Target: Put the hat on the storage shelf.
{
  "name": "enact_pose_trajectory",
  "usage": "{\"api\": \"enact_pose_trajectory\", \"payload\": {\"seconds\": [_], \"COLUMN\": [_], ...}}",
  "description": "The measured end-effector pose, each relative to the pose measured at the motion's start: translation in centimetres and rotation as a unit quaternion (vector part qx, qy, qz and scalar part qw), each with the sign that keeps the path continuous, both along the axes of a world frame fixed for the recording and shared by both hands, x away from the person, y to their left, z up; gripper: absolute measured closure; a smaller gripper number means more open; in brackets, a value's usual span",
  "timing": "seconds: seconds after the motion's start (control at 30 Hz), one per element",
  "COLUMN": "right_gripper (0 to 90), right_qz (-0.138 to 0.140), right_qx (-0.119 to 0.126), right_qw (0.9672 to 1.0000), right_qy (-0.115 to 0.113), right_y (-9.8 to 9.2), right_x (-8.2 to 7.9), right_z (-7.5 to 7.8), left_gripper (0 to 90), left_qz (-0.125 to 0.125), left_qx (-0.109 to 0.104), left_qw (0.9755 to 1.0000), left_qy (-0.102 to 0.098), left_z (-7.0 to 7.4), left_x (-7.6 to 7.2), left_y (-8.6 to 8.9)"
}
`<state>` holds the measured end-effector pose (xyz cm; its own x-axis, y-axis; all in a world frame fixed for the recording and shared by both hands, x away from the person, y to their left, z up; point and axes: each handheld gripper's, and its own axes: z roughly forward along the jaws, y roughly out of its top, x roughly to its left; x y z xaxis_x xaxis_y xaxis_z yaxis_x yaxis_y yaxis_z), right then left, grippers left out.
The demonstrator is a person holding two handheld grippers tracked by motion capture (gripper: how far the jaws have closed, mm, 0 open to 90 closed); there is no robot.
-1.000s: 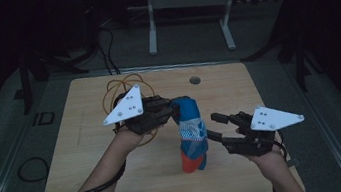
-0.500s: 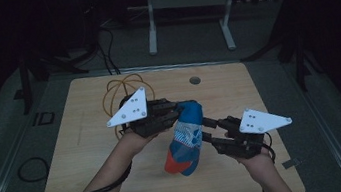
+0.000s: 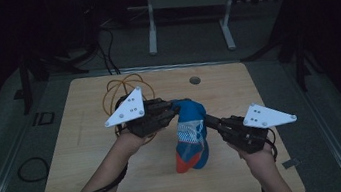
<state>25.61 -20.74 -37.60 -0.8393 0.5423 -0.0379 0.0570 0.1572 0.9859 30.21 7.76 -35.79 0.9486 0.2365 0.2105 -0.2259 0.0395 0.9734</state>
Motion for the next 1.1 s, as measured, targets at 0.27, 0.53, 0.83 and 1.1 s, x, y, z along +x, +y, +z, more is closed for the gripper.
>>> {"api": "enact_pose_trajectory", "payload": {"seconds": [0.27,0.53,0.83,1.1], "right_gripper": [90.0,90.0,90.0,90.0], "right_qz": [-0.021,-0.023,-0.031,-0.025], "right_qx": [-0.001,-0.008,0.0,-0.019], "right_qw": [0.9997,0.9996,0.9995,0.9995], "right_qy": [-0.015,-0.012,-0.011,-0.008], "right_y": [-1.4,-2.0,-3.1,-2.6], "right_x": [0.0,0.2,0.2,0.3], "right_z": [0.8,1.3,1.7,1.5], "left_gripper": [88.6,80.9,89.6,90.0], "left_qz": [0.018,0.038,0.073,0.107], "left_qx": [0.048,0.127,0.143,0.161], "left_qw": [0.9986,0.9912,0.987,0.9811], "left_qy": [0.006,-0.005,0.01,-0.018], "left_z": [-0.4,-0.9,-0.7,-1.0], "left_x": [-0.3,-1.3,-2.0,-3.2], "left_y": [0.3,0.2,1.6,2.4]}}
